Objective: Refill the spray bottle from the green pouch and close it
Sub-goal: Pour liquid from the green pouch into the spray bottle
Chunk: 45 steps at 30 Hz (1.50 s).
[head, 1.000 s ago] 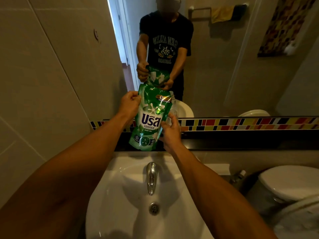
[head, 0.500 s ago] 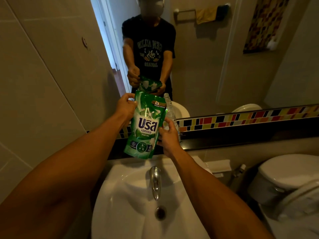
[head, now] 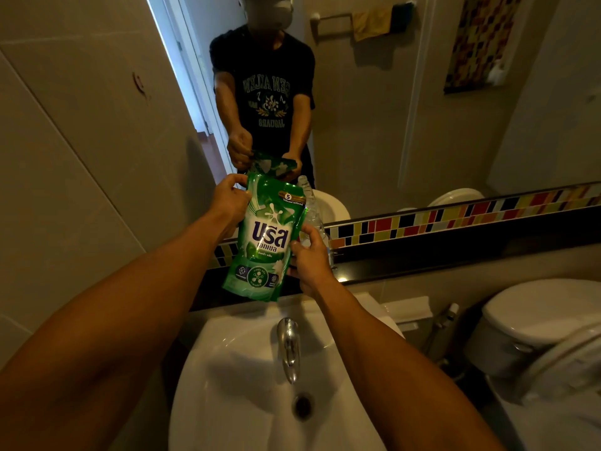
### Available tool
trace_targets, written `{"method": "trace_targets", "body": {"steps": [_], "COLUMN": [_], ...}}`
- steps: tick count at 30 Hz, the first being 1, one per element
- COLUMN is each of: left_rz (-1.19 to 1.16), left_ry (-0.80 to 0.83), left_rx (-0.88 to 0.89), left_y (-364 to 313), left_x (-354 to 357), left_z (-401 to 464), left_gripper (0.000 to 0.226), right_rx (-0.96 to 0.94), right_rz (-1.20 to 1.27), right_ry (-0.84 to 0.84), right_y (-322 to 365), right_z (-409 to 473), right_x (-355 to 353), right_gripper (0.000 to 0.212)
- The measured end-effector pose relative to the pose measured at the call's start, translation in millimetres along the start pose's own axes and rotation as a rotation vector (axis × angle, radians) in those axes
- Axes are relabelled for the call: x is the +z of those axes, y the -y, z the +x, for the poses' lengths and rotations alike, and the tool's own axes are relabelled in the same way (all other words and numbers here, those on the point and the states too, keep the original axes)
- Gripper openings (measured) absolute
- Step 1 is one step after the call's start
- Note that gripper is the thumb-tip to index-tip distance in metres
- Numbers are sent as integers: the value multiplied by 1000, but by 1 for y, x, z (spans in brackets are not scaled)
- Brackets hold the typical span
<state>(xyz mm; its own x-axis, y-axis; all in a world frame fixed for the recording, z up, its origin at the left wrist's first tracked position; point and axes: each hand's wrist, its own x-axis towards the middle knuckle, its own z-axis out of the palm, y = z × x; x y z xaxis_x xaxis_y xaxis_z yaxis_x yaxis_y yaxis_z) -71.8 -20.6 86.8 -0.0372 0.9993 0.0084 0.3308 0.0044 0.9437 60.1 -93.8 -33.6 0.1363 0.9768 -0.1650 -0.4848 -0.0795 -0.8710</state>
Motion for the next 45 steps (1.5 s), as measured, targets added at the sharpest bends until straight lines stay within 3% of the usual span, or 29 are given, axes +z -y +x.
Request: {"method": "trace_targets", "body": {"steps": [18, 45], "left_rz": [153, 334], "left_ry": [19, 53], "left_rx": [31, 54], "left_y": [-21, -34], "left_x": [12, 12], "left_z": [-1, 15], "left_gripper": [33, 38], "right_rx": [86, 122], "right_rz": [87, 190], "right_ry": [-33, 21], "right_y": [-6, 0], "right_z": [9, -3], "right_x": [-1, 6], "right_gripper": [15, 27]}}
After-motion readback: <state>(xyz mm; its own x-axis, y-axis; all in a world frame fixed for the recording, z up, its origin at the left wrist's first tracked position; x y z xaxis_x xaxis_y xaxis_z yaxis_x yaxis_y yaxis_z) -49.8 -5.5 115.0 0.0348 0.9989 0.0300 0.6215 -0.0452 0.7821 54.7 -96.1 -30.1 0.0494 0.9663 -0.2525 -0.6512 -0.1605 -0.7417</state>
